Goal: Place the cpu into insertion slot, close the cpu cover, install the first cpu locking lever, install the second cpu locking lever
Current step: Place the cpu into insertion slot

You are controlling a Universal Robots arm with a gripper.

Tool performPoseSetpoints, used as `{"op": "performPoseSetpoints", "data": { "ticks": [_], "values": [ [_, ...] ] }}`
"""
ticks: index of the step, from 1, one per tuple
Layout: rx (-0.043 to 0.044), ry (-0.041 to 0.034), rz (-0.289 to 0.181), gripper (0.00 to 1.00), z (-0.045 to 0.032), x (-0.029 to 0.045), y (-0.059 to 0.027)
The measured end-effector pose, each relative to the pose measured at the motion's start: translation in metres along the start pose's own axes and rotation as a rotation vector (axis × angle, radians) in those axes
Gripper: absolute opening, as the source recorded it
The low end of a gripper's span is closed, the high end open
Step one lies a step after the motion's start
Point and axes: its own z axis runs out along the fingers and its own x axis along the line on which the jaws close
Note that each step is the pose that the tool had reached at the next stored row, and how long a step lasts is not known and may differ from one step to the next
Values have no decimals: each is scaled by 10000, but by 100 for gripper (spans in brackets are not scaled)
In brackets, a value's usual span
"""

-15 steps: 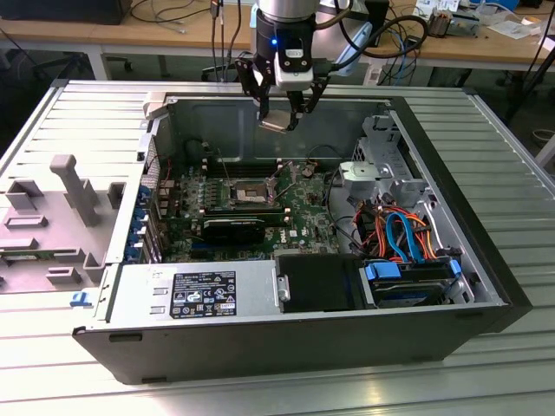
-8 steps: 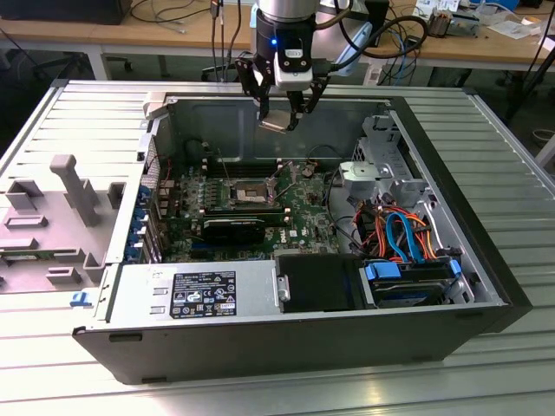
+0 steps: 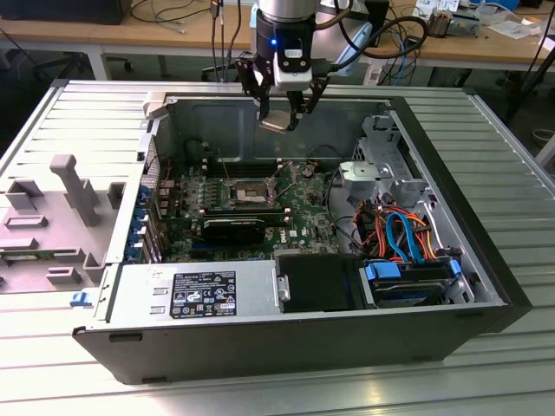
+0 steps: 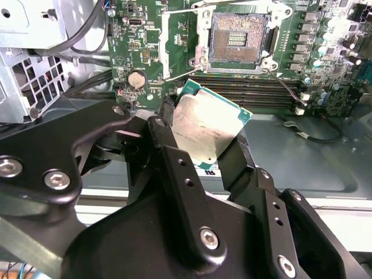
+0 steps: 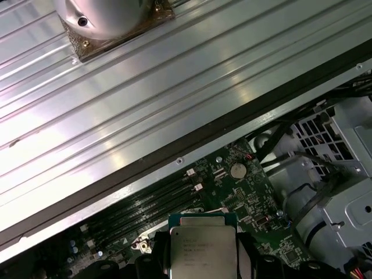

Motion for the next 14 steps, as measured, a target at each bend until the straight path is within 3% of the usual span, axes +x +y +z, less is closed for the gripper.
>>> {"op": "performPoseSetpoints", "data": {
  "ticks": [14],
  "values": [
    [-3,-12,140,55,3,0,0]
  ]
}}
